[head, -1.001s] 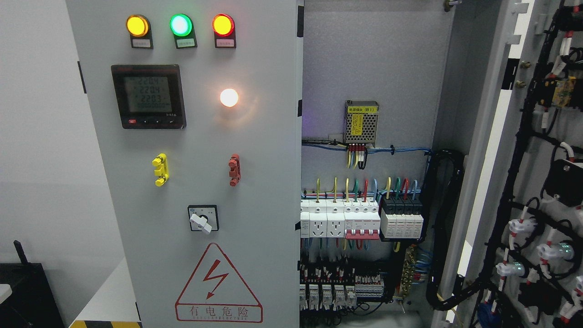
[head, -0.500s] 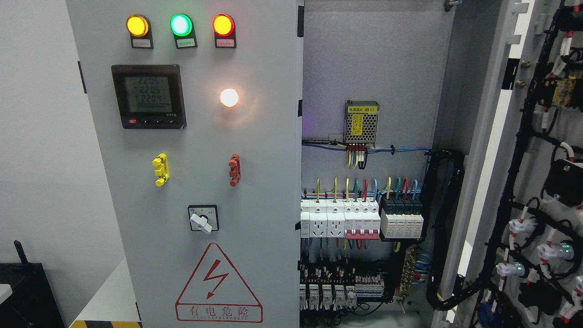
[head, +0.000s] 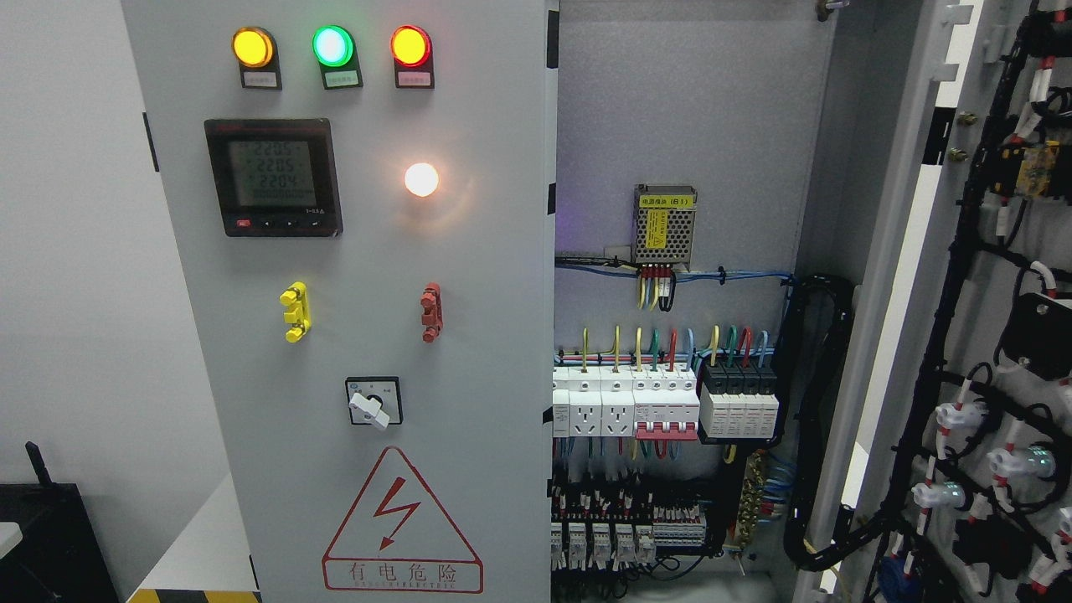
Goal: Open door with both hands
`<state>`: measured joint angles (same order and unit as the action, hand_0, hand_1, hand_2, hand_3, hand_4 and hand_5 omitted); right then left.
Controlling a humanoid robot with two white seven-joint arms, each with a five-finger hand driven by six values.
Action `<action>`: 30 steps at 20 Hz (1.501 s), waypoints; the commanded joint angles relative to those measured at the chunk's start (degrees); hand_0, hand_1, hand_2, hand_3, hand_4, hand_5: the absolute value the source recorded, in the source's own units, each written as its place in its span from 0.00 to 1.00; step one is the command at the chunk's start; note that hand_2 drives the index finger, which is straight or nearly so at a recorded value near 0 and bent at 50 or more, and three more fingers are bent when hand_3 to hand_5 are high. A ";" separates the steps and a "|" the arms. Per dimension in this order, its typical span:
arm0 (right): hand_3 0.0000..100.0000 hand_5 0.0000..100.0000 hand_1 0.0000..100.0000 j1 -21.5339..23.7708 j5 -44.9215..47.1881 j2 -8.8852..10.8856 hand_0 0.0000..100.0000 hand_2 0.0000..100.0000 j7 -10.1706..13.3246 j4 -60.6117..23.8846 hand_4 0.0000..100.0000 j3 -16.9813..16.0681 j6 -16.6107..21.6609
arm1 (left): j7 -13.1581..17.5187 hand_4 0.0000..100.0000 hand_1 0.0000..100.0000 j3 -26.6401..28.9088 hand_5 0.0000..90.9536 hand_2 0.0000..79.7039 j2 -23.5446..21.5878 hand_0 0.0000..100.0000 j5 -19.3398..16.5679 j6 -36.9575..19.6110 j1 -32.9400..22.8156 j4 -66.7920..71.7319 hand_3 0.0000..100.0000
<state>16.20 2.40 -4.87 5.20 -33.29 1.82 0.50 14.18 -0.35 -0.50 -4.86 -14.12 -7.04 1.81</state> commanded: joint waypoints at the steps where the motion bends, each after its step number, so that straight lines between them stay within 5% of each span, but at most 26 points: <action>1: 0.00 0.00 0.39 6.55 0.06 3.02 0.12 0.00 -0.19 -28.64 0.00 1.86 1.08 | 0.05 0.00 0.39 0.60 0.00 0.00 0.85 0.12 3.37 -0.12 0.01 -1.37 0.00; 4: 0.00 0.00 0.39 11.90 0.06 5.21 0.12 0.00 -1.85 -40.32 0.00 5.38 3.54 | 0.05 0.00 0.39 1.05 0.00 0.00 0.85 0.12 3.45 -0.29 0.10 -2.07 0.00; 8: 0.00 0.00 0.39 18.59 0.06 5.75 0.12 0.00 -5.20 -51.42 0.00 5.82 5.29 | 0.05 0.00 0.39 2.98 0.00 0.00 1.11 0.12 3.45 -0.38 0.71 -2.42 0.00; 13: 0.00 0.00 0.39 21.41 0.14 6.28 0.12 0.00 -5.11 -54.50 0.00 6.09 15.84 | 0.05 0.00 0.39 2.98 0.00 0.00 1.46 0.12 3.28 -0.47 0.72 -2.42 0.00; 20: 0.00 0.00 0.39 27.74 0.41 8.30 0.12 0.00 -5.38 -64.52 0.00 13.55 21.20 | 0.05 0.00 0.39 2.98 0.00 0.00 2.17 0.12 3.28 -0.47 0.98 -2.51 0.00; 30: 0.00 0.00 0.39 26.17 0.41 8.39 0.12 0.00 -5.46 -69.62 0.00 16.28 33.42 | 0.05 0.00 0.39 2.98 0.00 0.00 2.34 0.12 3.19 -0.47 1.15 -2.51 0.00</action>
<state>42.49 2.79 2.22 -0.24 -91.90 13.52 31.19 14.21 2.30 -0.03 -0.02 -14.57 -5.99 0.12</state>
